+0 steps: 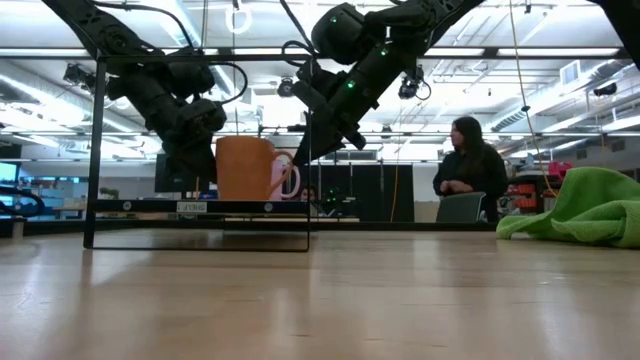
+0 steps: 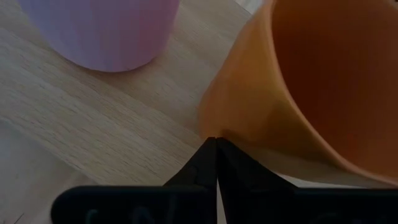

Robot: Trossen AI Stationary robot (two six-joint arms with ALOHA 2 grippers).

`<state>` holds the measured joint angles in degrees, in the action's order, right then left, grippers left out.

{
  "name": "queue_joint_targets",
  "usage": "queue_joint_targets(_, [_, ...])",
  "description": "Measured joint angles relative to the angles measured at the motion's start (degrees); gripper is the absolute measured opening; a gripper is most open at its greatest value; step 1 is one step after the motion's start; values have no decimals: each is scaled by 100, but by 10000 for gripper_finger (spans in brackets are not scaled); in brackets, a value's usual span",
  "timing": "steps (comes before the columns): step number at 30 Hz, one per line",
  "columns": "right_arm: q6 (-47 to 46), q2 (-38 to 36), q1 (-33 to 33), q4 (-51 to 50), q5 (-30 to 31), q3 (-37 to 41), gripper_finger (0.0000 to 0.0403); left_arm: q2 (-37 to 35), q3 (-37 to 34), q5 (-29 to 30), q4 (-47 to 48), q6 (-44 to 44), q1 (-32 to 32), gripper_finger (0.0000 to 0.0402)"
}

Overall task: Stack small to large cups/mugs on shelf
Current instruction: Put the orange mug on the shelf, then move the shelf to the center of the table

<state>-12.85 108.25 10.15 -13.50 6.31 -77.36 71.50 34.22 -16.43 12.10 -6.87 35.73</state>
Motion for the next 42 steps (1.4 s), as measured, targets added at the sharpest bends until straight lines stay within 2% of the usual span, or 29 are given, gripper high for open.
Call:
queue_joint_targets(16, [-106, 7, -43, -325, -15, 0, 0, 0, 6, 14, 107, 9, 54, 24])
queue_joint_targets(28, [-95, -451, -103, -720, 187, 2, 3, -238, 9, 44, 572, 139, 657, 21])
queue_joint_targets(42, [-110, -992, -107, -1852, 642, 1, 3, -378, 9, 557, 1027, 306, 1202, 17])
